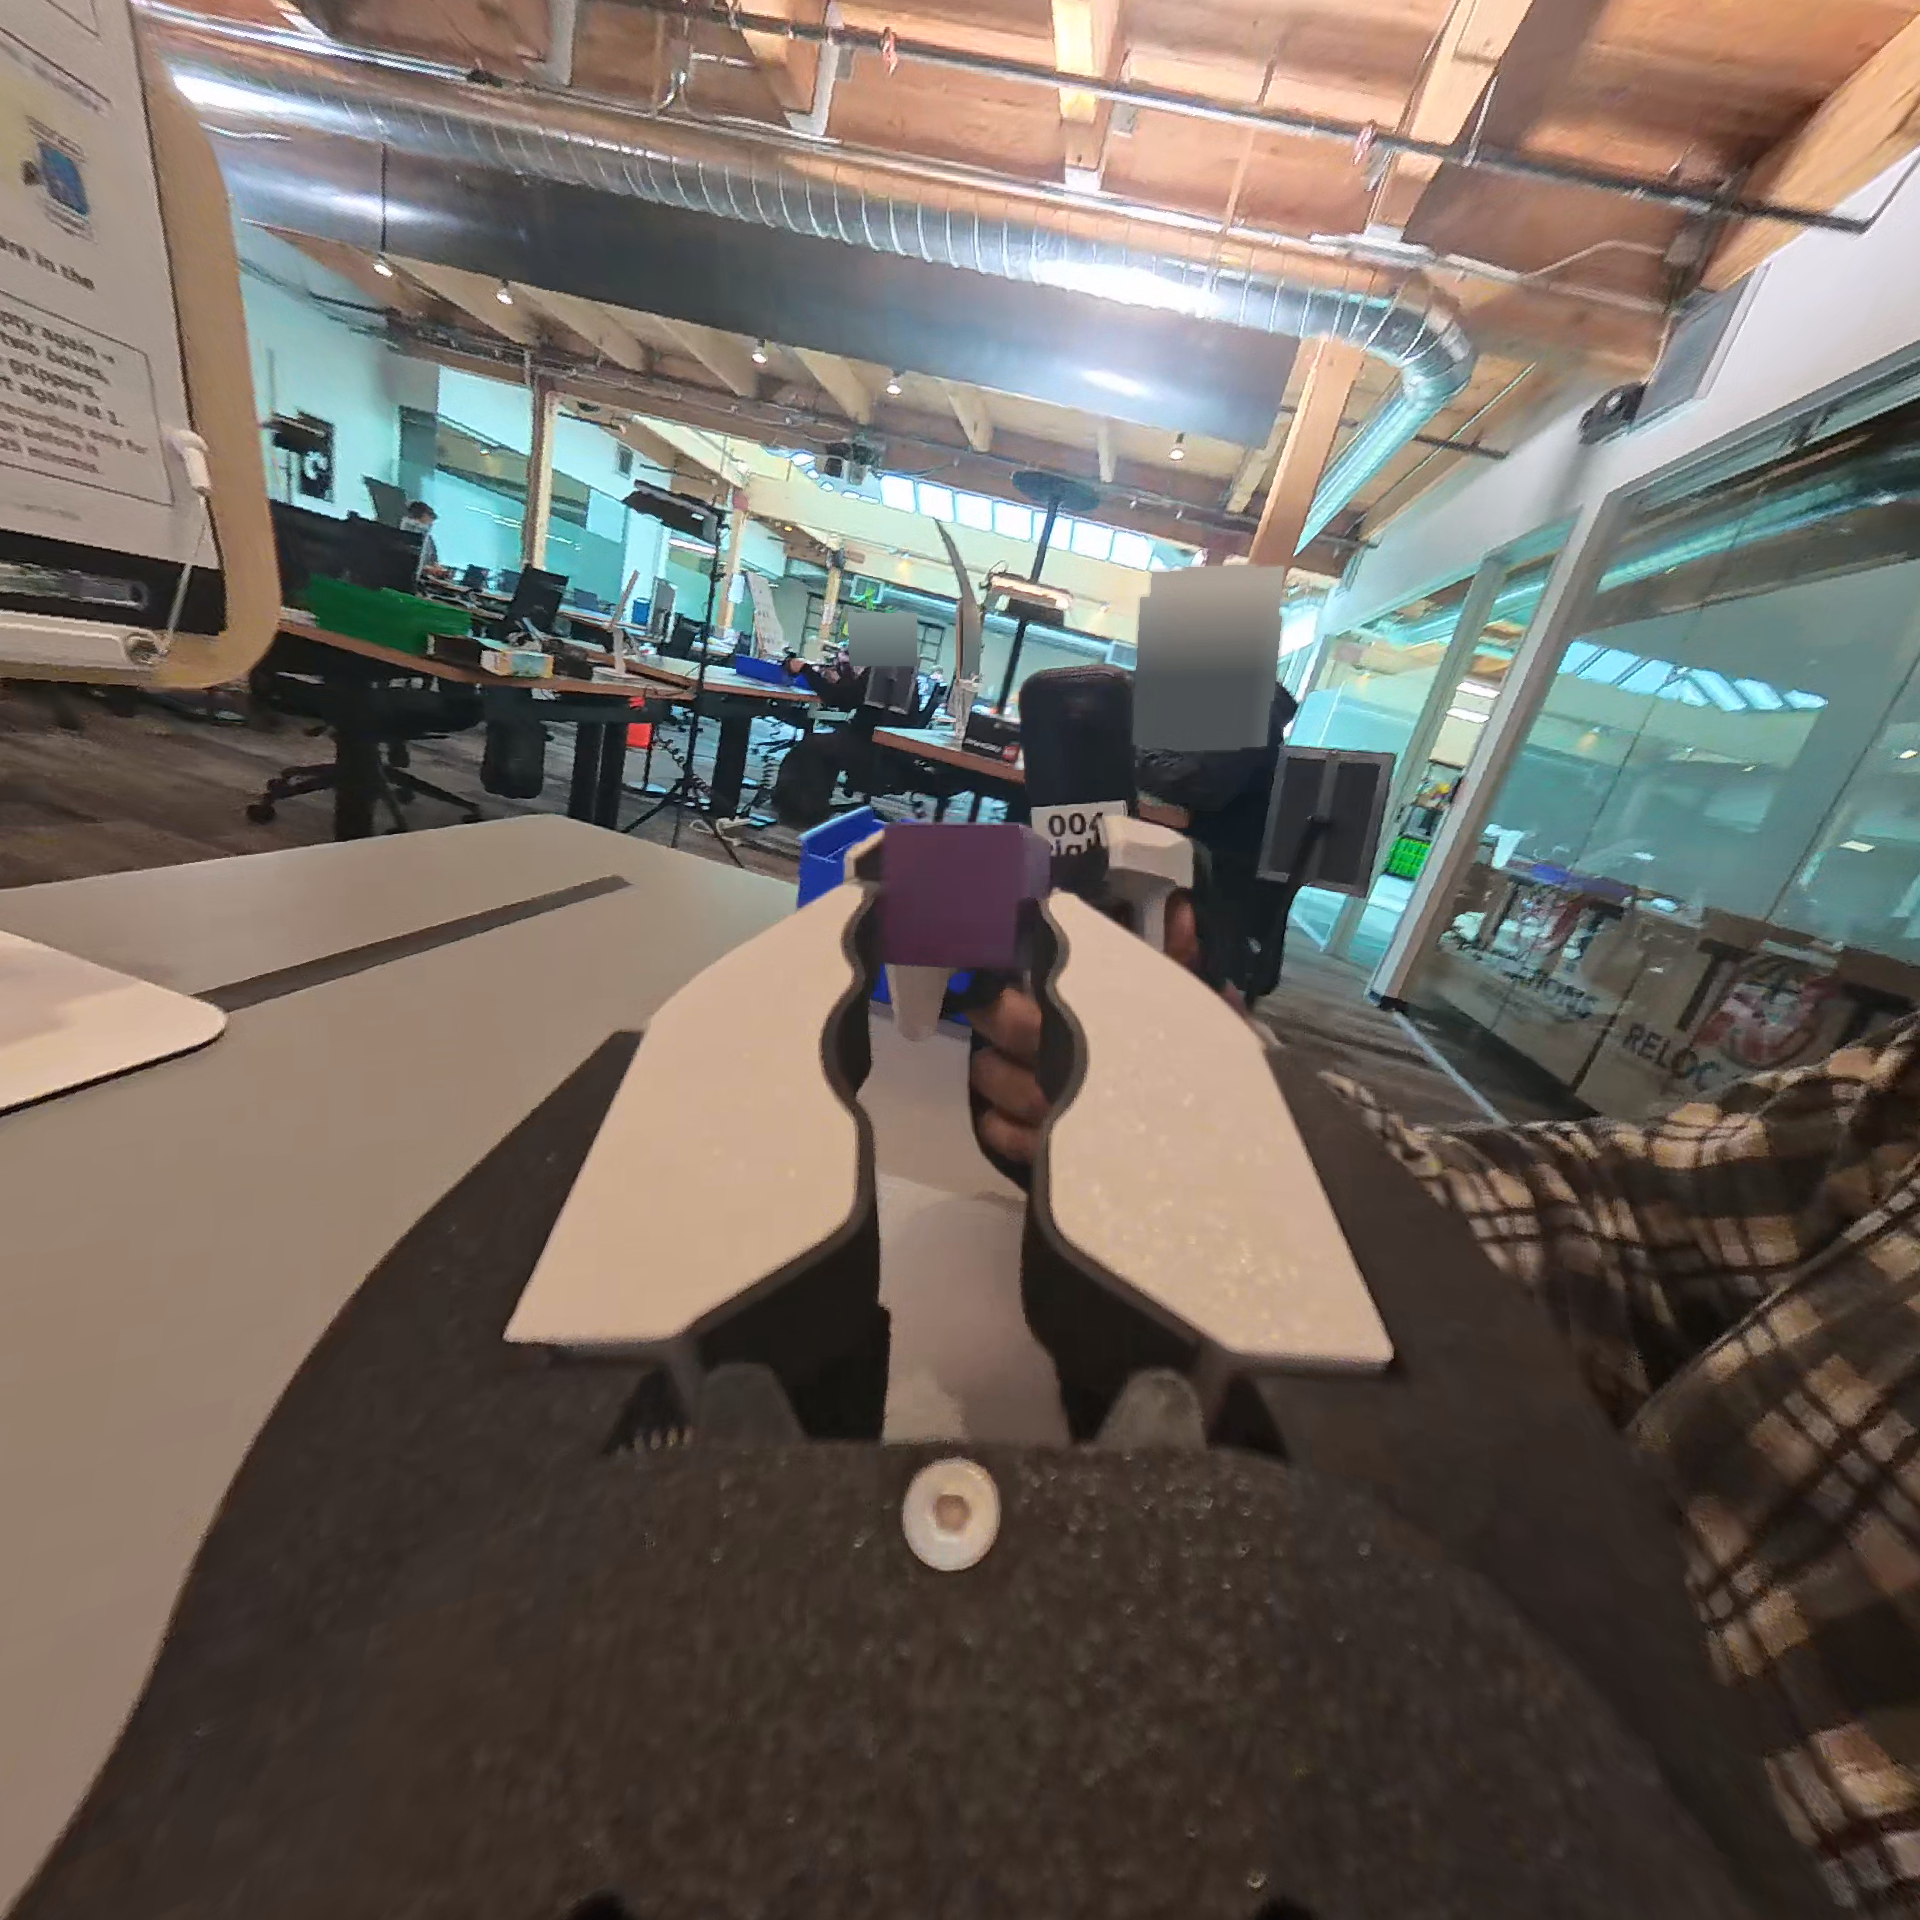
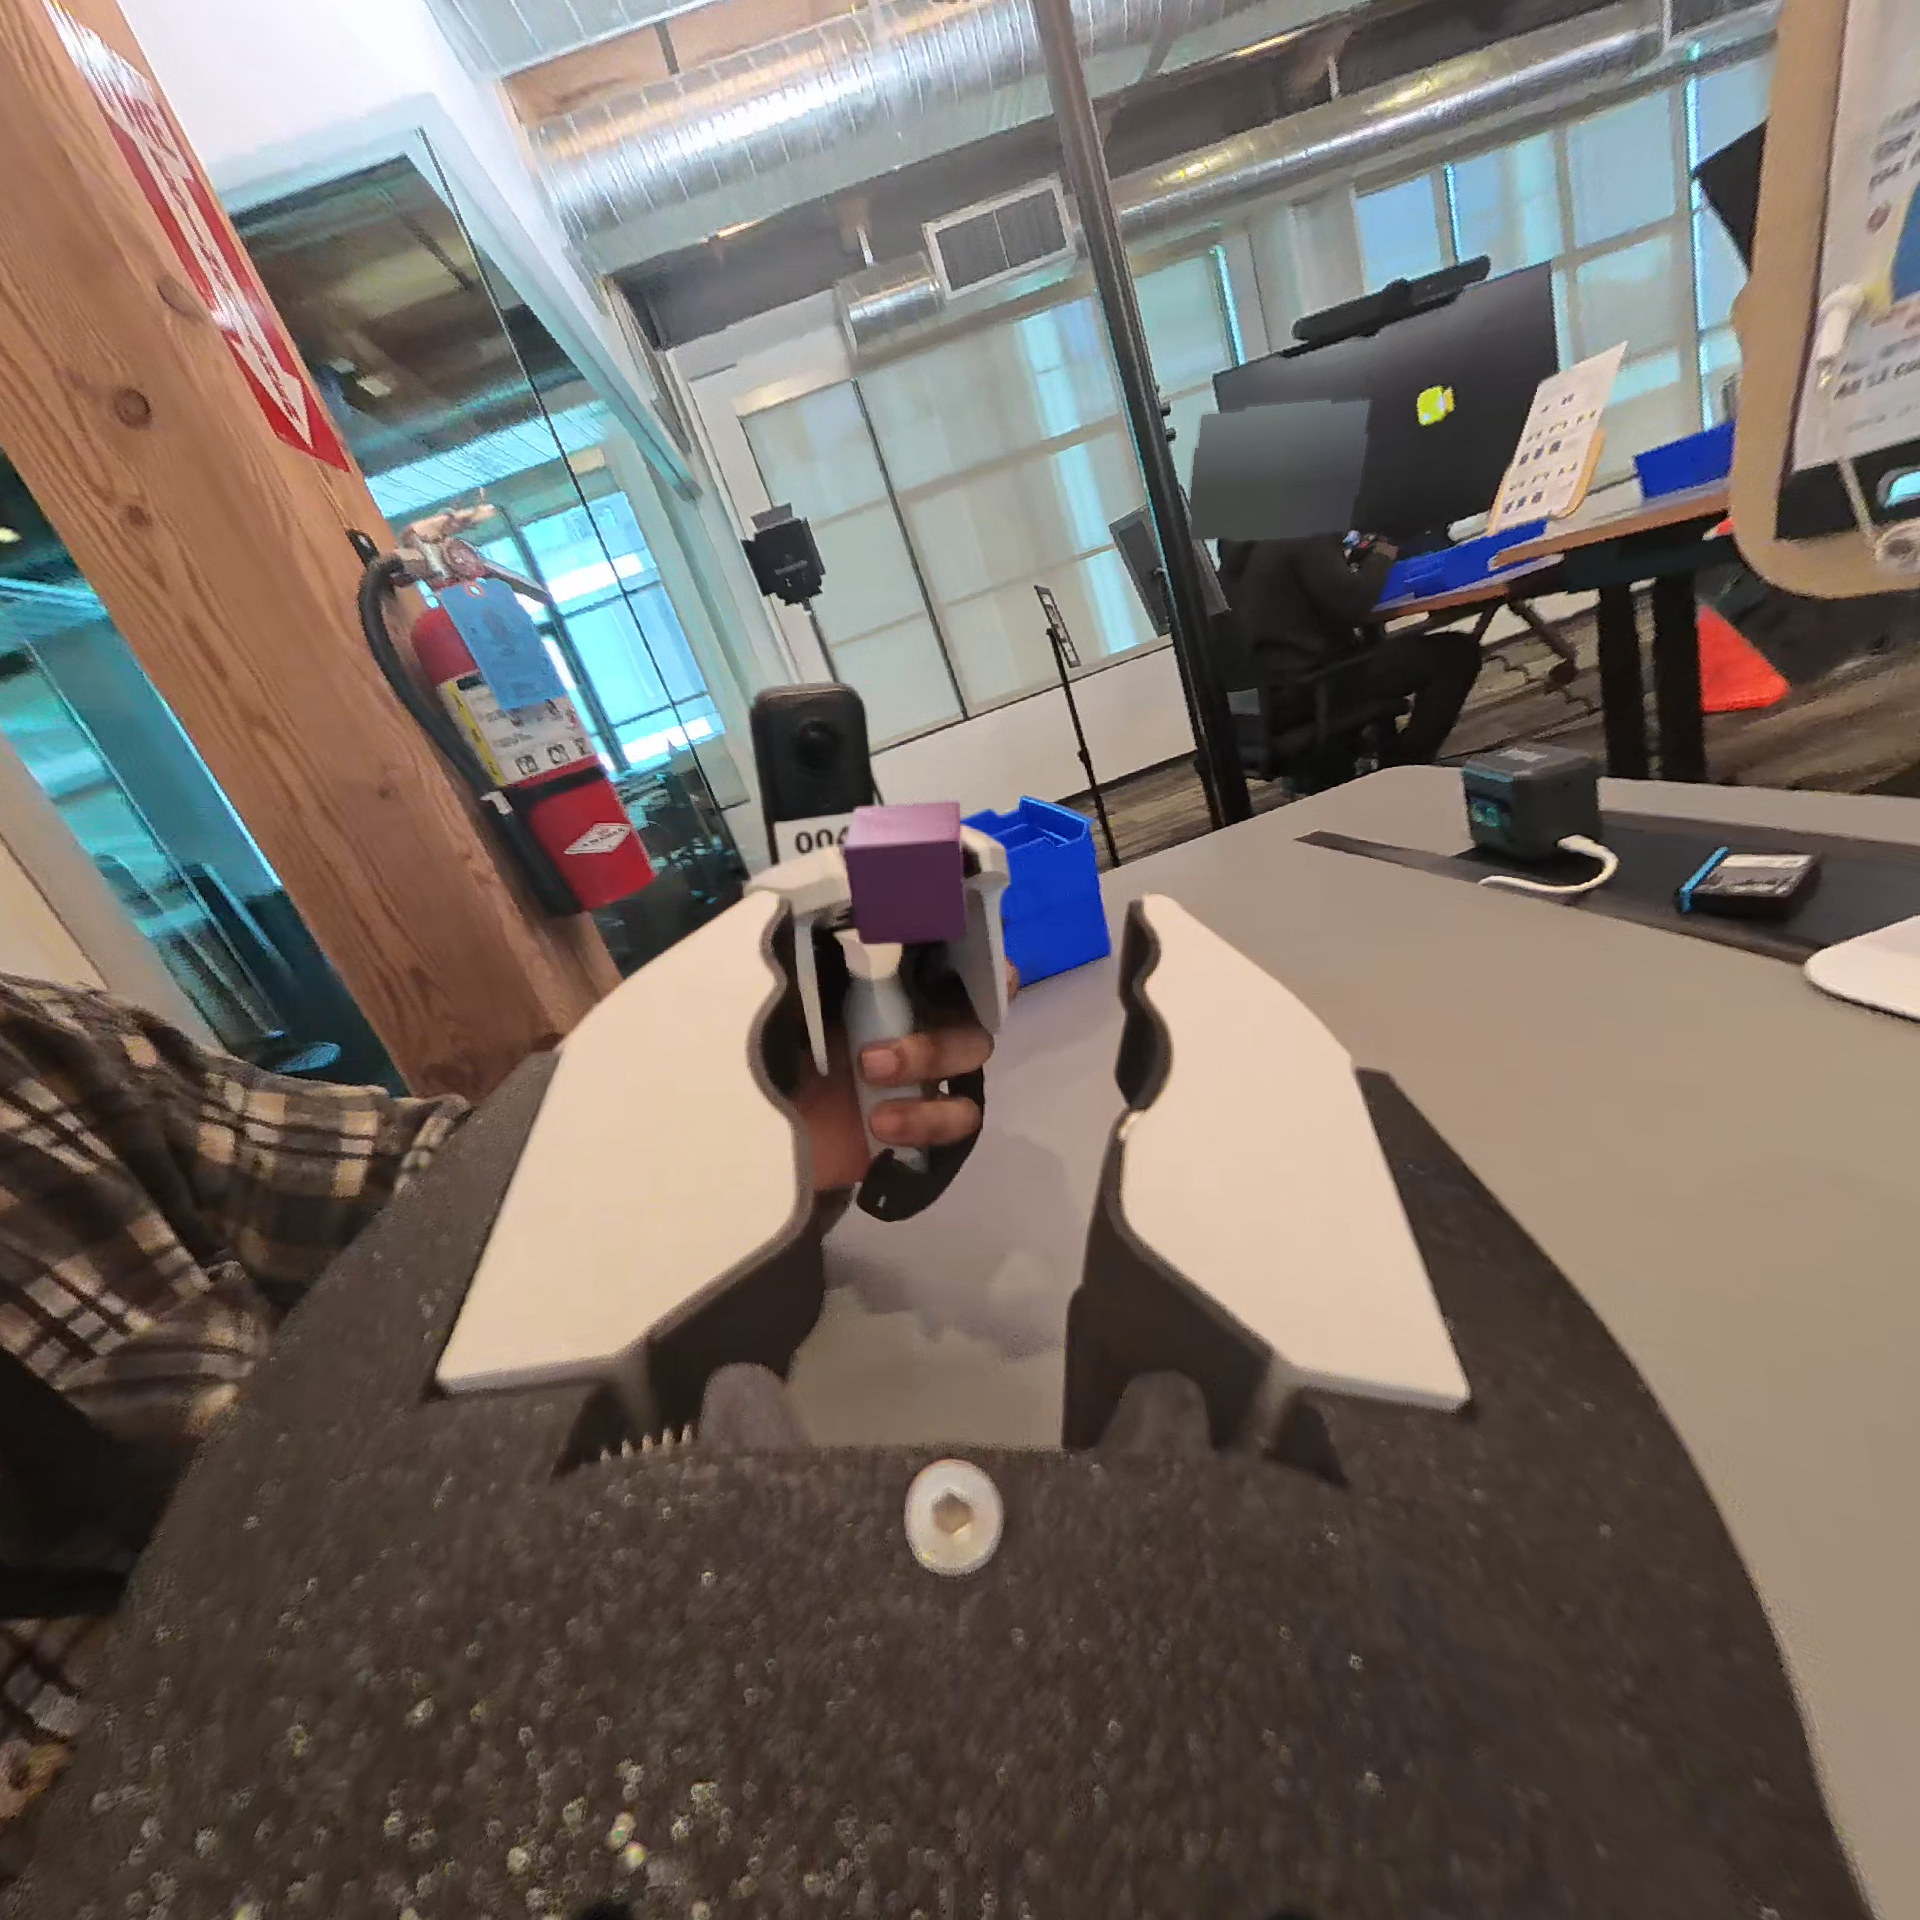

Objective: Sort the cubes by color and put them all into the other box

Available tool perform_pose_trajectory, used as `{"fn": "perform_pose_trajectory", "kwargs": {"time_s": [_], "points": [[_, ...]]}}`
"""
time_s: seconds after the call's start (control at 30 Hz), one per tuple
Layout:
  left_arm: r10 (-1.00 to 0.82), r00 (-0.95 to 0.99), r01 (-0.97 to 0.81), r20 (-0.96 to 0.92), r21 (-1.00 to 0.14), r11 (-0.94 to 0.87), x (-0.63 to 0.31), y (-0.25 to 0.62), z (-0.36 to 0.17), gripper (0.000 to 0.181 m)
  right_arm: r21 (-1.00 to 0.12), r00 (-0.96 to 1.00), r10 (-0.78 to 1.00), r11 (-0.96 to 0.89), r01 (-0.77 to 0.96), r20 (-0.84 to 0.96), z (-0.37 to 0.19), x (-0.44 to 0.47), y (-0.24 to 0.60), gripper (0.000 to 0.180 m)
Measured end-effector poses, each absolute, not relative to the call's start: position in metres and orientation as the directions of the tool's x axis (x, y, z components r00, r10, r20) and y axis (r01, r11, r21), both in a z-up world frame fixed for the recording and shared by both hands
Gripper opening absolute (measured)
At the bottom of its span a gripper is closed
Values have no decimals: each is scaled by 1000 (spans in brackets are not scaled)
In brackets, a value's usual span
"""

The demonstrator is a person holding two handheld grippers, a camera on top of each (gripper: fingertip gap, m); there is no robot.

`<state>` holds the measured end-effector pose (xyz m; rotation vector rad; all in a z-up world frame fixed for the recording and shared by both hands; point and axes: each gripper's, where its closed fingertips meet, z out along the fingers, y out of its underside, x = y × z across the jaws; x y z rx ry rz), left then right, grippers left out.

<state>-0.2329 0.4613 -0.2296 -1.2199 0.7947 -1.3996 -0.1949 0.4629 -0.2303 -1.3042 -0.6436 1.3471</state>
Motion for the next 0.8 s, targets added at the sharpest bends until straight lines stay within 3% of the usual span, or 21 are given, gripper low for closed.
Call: {"fn": "perform_pose_trajectory", "kwargs": {"time_s": [0.4, 0.53, 0.6, 0.8], "points": [[-967, 100, 248, 232, -947, -202, -221, 452, -237, 27, -883, 157, 908, -320, -342, -389, -232, -222, 458, 52], [-967, 96, 249, 237, -946, -207, -220, 451, -238, 27, -889, 152, 910, -322, -326, -386, -234, -226, 457, 45], [-964, 107, 256, 243, -944, -210, -221, 453, -238, 27, -893, 134, 916, -322, -314, -378, -233, -227, 453, 27], [-954, 32, 247, 299, -927, -282, -219, 449, -241, 35, -924, 212, 926, -246, -293, -314, -219, -209, 451, 26]]}}
